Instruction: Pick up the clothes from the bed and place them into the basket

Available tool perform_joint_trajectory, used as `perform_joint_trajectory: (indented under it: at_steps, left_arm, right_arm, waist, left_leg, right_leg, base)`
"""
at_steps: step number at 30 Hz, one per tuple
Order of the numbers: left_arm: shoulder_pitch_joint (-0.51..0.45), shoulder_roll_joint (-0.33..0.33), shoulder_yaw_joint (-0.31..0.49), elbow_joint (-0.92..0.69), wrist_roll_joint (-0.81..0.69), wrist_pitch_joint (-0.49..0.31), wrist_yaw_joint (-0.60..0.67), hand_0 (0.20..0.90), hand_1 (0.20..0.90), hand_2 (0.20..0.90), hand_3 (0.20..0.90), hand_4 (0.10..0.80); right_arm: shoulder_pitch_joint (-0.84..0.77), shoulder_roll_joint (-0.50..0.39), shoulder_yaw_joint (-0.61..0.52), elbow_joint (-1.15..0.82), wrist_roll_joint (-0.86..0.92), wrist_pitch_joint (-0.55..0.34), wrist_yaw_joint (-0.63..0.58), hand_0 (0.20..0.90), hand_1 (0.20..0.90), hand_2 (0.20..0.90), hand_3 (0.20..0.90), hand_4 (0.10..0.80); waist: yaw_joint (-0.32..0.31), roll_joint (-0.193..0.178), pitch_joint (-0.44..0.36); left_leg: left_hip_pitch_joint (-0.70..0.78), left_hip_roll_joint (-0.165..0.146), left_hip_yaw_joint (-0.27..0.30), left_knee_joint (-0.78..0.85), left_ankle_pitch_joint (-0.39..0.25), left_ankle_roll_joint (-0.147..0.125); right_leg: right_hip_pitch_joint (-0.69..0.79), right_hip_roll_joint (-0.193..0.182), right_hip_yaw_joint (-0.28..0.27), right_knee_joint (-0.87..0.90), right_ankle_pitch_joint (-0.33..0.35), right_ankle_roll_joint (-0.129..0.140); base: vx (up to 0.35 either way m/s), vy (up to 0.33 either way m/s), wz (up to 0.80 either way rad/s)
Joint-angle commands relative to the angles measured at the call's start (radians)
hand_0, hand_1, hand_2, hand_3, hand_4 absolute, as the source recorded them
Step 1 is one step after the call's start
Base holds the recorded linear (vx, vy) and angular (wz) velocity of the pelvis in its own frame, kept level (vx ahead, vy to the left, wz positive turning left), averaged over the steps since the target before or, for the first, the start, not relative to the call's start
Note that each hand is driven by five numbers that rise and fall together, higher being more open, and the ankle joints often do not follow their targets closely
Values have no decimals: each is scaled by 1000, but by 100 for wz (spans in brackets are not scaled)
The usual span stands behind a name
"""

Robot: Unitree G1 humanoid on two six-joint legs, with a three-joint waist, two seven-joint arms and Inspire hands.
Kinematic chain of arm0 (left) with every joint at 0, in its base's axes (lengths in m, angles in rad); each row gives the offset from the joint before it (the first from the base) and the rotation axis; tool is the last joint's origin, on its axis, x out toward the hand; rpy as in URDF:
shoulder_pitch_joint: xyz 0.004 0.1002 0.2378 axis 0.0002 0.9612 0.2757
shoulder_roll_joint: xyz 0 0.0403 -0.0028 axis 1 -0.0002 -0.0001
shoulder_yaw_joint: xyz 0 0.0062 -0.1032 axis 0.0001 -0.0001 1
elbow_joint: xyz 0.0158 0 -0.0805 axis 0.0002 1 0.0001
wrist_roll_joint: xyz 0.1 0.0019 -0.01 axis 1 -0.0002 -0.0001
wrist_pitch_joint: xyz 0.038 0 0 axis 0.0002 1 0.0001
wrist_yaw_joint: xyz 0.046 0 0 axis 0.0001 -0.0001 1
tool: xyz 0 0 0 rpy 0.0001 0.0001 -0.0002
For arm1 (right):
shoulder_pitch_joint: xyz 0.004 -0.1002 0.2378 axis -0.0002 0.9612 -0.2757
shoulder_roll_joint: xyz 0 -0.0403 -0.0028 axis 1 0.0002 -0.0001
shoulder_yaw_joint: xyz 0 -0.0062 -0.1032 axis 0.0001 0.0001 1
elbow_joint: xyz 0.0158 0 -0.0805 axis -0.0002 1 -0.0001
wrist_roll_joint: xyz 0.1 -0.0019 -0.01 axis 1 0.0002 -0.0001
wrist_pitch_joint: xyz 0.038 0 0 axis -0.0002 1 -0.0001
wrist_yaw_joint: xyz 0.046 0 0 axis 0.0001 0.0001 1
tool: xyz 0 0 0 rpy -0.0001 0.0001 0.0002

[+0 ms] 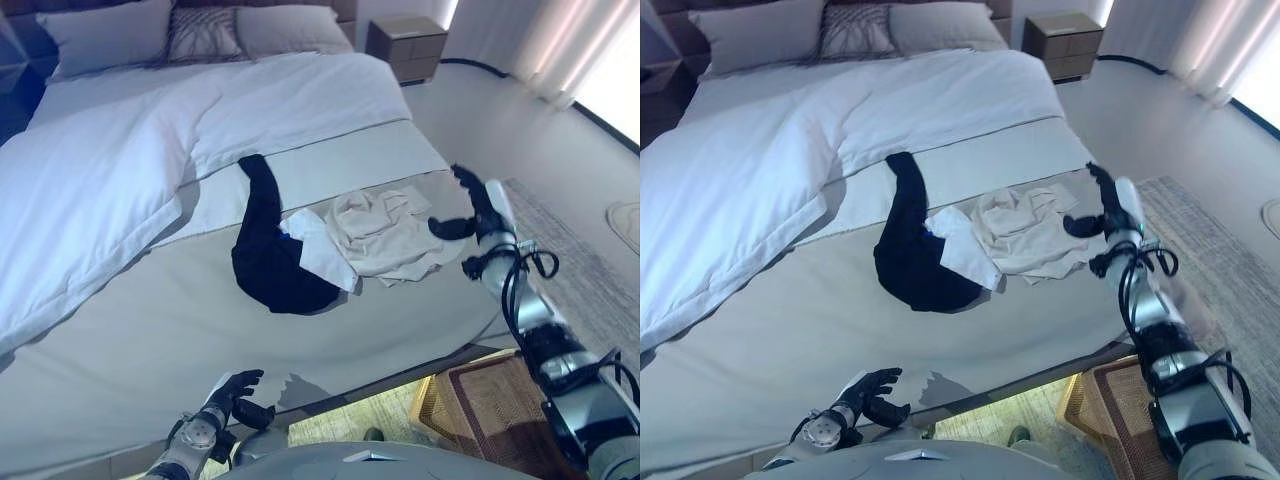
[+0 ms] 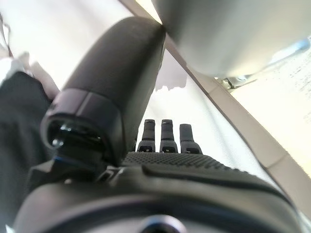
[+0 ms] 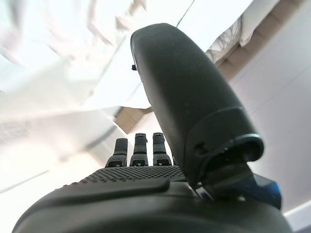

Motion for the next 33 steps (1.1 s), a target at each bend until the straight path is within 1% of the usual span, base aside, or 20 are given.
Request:
perform_joint_trajectory:
  at_steps: [1,3,6,8,9,10,11,12,13,14,17,19,21,22,25,28,29,30,31,33]
  left_arm:
    - [-48,86,-48,-23,-91,-56,32,900,900,900,900,800]
    - [-65,97,-58,-59,-113,-84,36,900,900,900,900,800]
    - [-66,125,-82,-163,-157,-149,49,900,900,900,900,800]
    - [-54,136,-90,-214,-177,-159,56,900,900,900,900,800]
    - [-40,152,-97,-271,-219,-172,52,900,900,900,900,800]
    - [-37,155,-96,-282,-238,-175,49,900,900,900,900,800]
    - [-24,162,-83,-350,-416,-163,-1,900,900,900,900,800]
    - [-20,160,-66,-381,-481,-162,-19,900,900,900,900,800]
    - [-19,159,-55,-396,-493,-166,-27,900,900,900,900,800]
    - [-15,174,-48,-449,-501,-181,-26,900,900,900,900,800]
    - [0,212,-38,-557,-567,-234,-31,900,900,900,900,800]
    - [-1,228,-30,-587,-598,-260,-26,900,900,900,900,800]
    - [0,243,-21,-622,-581,-267,4,900,900,900,900,800]
    - [8,260,-14,-640,-541,-278,41,900,900,900,900,800]
    - [16,291,-10,-636,-469,-273,115,900,900,900,900,800]
    - [17,334,2,-581,-221,-232,336,900,900,900,900,800]
    - [14,348,3,-566,-167,-219,405,900,900,900,900,800]
    - [6,359,1,-557,-153,-208,443,900,900,900,900,800]
    - [-6,389,13,-549,-163,-203,494,900,900,900,900,800]
    - [-39,423,51,-566,-168,-220,519,900,900,900,900,800]
  right_arm:
    - [-282,-156,70,14,-98,48,-101,900,900,900,900,800]
    - [-364,-202,106,57,-114,78,-128,900,900,900,900,800]
    - [-494,-263,201,143,-149,154,-176,900,900,900,900,800]
    - [-536,-281,233,169,-181,185,-172,900,900,900,900,800]
    - [-577,-298,272,194,-227,221,-163,900,900,900,900,800]
    - [-588,-302,283,203,-232,225,-159,900,900,900,900,800]
    - [-652,-321,340,247,-320,265,-139,900,900,900,900,800]
    - [-683,-326,370,272,-355,283,-131,900,900,900,900,800]
    - [-700,-328,388,289,-366,293,-126,900,900,900,900,800]
    - [-734,-339,414,320,-373,312,-125,900,900,900,900,800]
    - [-809,-343,451,368,-374,381,-116,900,900,900,900,800]
    - [-850,-352,471,386,-354,408,-110,900,900,900,900,800]
    - [-893,-358,492,422,-330,411,-108,900,900,900,900,800]
    - [-921,-366,511,437,-303,407,-103,900,900,900,900,800]
    - [-964,-369,532,468,-265,387,-89,900,900,900,900,800]
    - [-1015,-363,564,492,-222,357,-29,900,900,900,900,800]
    - [-1034,-361,586,492,-207,344,-5,900,900,900,900,800]
    - [-1045,-357,600,493,-200,337,5,900,900,900,900,800]
    - [-1055,-355,620,492,-167,322,21,900,900,900,900,800]
    - [-1051,-345,630,488,-112,316,46,900,900,900,900,800]
  waist:
    - [56,15,78]
    - [73,30,126]
    - [108,60,214]
    - [119,70,233]
    - [130,73,251]
    - [132,75,254]
    - [145,90,280]
    - [150,96,288]
    - [154,99,291]
    - [163,105,304]
    - [180,125,334]
    - [182,132,344]
    - [185,142,353]
    - [186,147,359]
    - [187,158,359]
    - [180,166,360]
    - [177,167,359]
    - [174,168,360]
    - [169,168,360]
    - [165,160,360]
  left_leg:
    - [-94,2,61,136,-118,1]
    - [-159,-8,47,194,-118,0]
    - [-308,-29,35,372,-151,8]
    - [-356,-39,28,423,-160,14]
    - [-395,-53,28,489,-205,17]
    - [-406,-56,31,504,-210,20]
    - [-478,-70,41,578,-226,27]
    - [-512,-78,45,612,-237,35]
    - [-526,-81,46,627,-244,42]
    - [-566,-87,50,672,-255,51]
    - [-663,-94,55,769,-278,67]
    - [-703,-90,60,805,-284,77]
    - [-755,-88,62,849,-290,83]
    - [-791,-84,68,883,-296,90]
    - [-869,-81,73,961,-310,93]
    - [-945,-74,81,1038,-325,97]
    - [-961,-69,85,1053,-327,98]
    - [-975,-66,86,1073,-332,96]
    - [-998,-62,86,1107,-342,95]
    - [-1029,-60,87,1155,-357,96]
  right_leg:
    - [-158,-5,12,266,-162,-69]
    - [-220,-18,0,340,-179,-80]
    - [-363,-74,-19,551,-231,-107]
    - [-407,-90,-22,613,-246,-116]
    - [-446,-108,-12,696,-297,-115]
    - [-459,-114,-13,715,-303,-117]
    - [-528,-133,-10,807,-323,-123]
    - [-561,-144,-9,847,-334,-126]
    - [-577,-149,-10,867,-340,-129]
    - [-613,-159,-10,913,-349,-135]
    - [-710,-171,-2,1012,-366,-140]
    - [-752,-175,5,1044,-372,-143]
    - [-808,-178,15,1090,-381,-146]
    - [-847,-180,21,1120,-386,-151]
    - [-920,-185,33,1177,-394,-155]
    - [-995,-172,55,1234,-407,-159]
    - [-1010,-167,61,1247,-411,-161]
    - [-1023,-164,66,1261,-416,-162]
    - [-1046,-162,71,1288,-422,-163]
    - [-1078,-164,73,1331,-432,-163]
  base:
    - [-350,84,26]
    - [-247,58,34]
    - [-150,39,38]
    - [-14,4,42]
    - [40,-6,46]
    - [8,19,39]
    - [-91,48,24]
    - [-94,43,20]
    - [-69,-5,16]
    - [-65,-41,17]
    - [-94,-65,26]
    - [-83,-26,9]
    - [-85,-8,-3]
    - [-101,-5,-8]
    - [-70,-5,-5]
    - [-71,12,-8]
    - [-53,42,-27]
    - [-45,55,-43]
    - [-31,41,-39]
    - [-20,1,6]
